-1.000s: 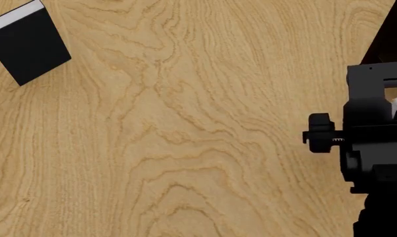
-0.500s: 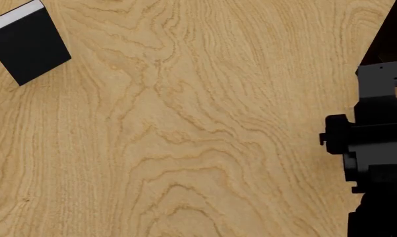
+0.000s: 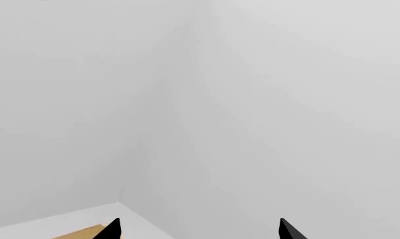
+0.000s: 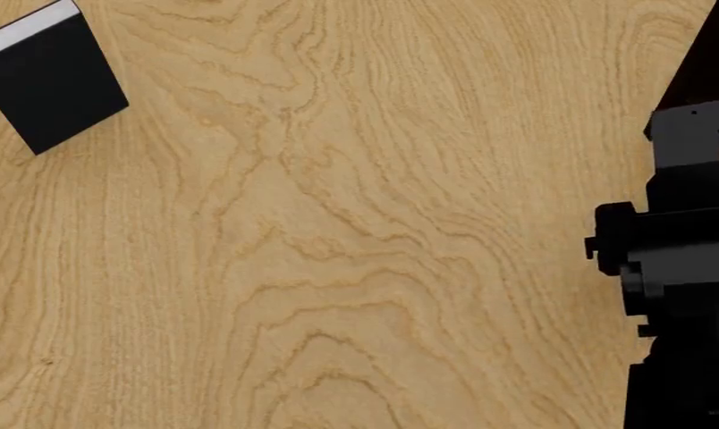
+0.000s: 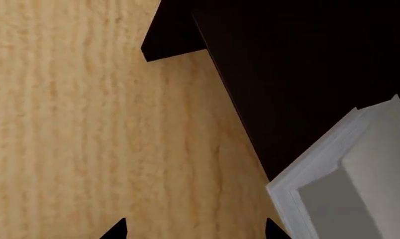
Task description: Pick up the book on the right and place it on the cabinet shelf.
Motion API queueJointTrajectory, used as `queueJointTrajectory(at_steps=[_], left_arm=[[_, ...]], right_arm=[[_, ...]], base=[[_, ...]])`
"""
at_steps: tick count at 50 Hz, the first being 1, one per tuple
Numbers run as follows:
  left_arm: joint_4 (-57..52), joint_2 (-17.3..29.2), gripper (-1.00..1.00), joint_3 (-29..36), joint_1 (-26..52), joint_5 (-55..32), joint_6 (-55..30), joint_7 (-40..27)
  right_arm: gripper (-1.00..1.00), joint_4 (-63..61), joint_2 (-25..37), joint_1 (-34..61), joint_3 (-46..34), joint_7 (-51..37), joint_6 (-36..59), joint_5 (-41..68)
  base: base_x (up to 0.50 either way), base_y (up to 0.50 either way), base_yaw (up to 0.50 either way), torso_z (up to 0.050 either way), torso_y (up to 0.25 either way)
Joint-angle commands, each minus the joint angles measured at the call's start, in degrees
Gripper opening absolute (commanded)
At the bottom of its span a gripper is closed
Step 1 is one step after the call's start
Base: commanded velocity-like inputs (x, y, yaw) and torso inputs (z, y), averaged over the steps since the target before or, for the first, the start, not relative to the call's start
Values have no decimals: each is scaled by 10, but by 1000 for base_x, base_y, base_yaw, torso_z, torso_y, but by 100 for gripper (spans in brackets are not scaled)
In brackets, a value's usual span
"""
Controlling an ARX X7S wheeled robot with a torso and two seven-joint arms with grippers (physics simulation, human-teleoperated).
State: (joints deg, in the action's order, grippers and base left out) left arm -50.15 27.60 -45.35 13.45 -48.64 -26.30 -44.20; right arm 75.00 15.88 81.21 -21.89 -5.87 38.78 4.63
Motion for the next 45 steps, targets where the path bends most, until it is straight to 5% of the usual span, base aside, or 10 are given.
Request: queueJointTrajectory(at_steps=[1,45], left_arm=[[-2,4,100,2,0,0,-1,-2],[-8,10,100,10,-6,8,6,-2]], right_arm=[[100,0,1,14,-9,-3,7,-45],[100,0,25,30,29,-68,49,-47]], base=[[0,0,0,0,0],[0,-1,-2,0,0]])
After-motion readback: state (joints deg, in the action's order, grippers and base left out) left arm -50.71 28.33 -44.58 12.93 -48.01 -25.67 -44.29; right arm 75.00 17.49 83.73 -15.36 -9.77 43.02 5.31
